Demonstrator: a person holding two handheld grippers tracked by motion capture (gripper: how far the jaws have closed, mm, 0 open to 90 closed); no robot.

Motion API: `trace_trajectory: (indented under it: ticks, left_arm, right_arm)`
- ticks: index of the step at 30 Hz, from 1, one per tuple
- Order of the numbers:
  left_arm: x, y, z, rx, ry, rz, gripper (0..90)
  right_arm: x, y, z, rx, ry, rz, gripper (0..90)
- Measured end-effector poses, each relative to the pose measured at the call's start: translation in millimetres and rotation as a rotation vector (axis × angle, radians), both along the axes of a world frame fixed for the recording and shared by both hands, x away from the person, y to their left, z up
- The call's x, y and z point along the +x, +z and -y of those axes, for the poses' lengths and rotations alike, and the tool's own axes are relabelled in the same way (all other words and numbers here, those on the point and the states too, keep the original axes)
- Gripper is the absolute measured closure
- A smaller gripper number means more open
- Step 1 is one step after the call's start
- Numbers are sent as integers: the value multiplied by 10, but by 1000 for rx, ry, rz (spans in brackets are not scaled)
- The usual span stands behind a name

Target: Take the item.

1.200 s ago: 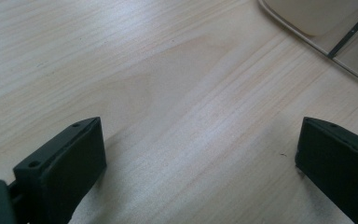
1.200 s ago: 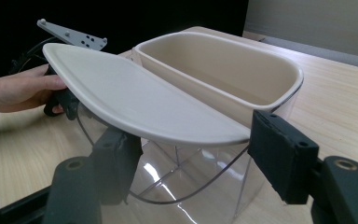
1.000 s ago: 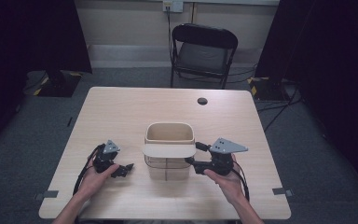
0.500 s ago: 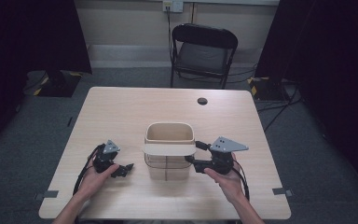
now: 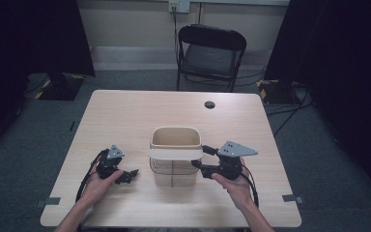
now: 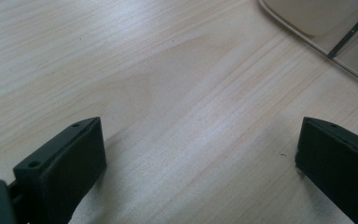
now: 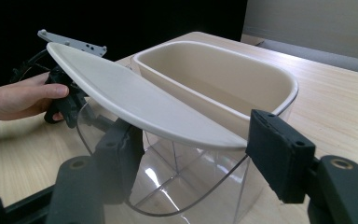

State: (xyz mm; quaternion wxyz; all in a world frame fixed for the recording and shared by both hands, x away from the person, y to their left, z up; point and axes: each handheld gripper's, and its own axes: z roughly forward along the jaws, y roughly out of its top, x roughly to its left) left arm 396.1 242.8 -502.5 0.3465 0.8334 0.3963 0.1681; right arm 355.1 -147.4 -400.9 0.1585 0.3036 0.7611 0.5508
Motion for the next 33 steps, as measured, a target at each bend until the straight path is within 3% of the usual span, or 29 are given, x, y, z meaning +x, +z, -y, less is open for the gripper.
trace_trajectory:
  ticks: [33]
  left_arm:
    - [1,0,-1,-1,-1,-1,10]
  right_arm:
    - [23,53,-37,16,8,3,418]
